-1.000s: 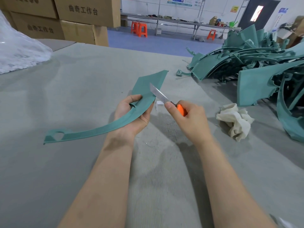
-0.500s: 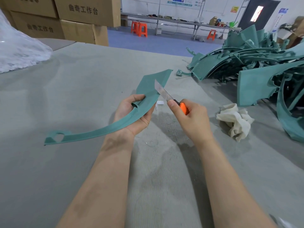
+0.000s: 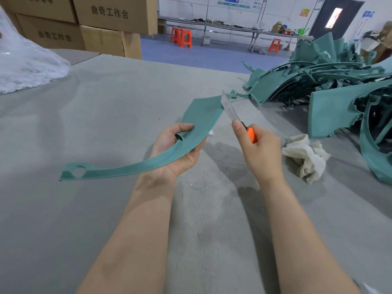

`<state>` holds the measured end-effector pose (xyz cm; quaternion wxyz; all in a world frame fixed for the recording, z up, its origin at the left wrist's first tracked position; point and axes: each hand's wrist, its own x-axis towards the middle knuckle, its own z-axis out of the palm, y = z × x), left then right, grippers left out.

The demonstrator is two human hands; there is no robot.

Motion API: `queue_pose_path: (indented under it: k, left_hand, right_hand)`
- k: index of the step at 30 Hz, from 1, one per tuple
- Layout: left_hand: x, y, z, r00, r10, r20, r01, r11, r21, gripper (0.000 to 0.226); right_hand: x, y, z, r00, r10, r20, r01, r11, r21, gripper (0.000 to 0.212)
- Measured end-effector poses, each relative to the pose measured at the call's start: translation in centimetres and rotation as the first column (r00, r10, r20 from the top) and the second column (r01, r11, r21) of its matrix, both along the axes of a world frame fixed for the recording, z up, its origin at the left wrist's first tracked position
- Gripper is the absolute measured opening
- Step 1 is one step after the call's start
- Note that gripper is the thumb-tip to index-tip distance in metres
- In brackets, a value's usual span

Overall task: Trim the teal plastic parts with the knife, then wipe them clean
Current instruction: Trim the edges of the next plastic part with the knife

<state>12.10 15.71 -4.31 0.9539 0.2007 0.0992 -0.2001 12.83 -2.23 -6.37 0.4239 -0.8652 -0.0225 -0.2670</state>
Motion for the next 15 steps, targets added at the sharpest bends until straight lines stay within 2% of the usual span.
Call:
queue_pose_path:
  k: [7,11,15]
  left_hand:
    - [0.0,0.1,-0.1,1.0,-0.015,-0.008,0.015,0.999,0.035,0.021]
    - [-0.3,-0.3,0.4,0.998,-0.062,0.021,0.06,0.994,0.088,0.014]
    - [0.0,-0.3,0.0,1.0,0.002,-0.008,-0.001,0.997,0.076,0.019]
  right_hand:
    - [0.1,-0.5,0.3,0.991,-0.137,-0.005,0.137,0.99,-0.043,0.062]
    - [0.1,-1.2,0.6,0.969,-0.233,-0.08,0.225,0.97,-0.096,0.062]
    - [-0.2,-1.7,1.4,0.979,-0.184,-0.09,0.19,0.98,0.067,0.06]
